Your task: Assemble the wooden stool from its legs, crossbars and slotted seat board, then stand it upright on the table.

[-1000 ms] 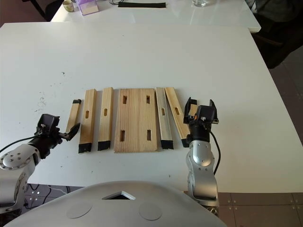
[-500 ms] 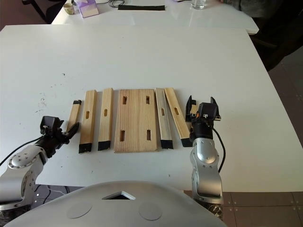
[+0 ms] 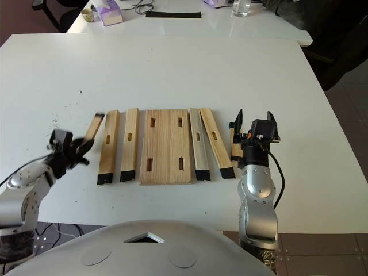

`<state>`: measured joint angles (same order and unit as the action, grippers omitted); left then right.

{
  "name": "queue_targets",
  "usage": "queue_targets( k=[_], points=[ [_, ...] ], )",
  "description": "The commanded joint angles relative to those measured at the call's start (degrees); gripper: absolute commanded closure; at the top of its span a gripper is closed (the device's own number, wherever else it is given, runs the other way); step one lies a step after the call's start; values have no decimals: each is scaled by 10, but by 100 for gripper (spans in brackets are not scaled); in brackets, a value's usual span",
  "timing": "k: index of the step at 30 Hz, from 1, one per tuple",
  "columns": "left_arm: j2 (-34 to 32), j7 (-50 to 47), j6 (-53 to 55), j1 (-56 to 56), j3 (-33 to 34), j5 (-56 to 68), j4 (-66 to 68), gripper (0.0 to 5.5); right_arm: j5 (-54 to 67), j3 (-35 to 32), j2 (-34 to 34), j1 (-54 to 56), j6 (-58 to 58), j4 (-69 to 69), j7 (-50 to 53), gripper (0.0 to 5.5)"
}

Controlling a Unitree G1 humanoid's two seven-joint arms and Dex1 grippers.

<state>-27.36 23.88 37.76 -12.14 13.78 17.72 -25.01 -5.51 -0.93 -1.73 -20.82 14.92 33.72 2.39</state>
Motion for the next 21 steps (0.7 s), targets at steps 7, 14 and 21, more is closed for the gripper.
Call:
queue_targets(
  k=[7, 14, 21],
  points=[
    [98, 14, -77, 137, -99, 131, -170, 421, 423, -78, -195, 178, 187, 115, -304, 185],
    [76, 151, -26, 154, -134, 314, -142, 421, 705, -121, -365, 343, 329, -2, -513, 185],
    [14, 242, -11, 197, -127, 378, -107, 421, 755, -104, -410, 412, 368, -67, -562, 185]
  ],
)
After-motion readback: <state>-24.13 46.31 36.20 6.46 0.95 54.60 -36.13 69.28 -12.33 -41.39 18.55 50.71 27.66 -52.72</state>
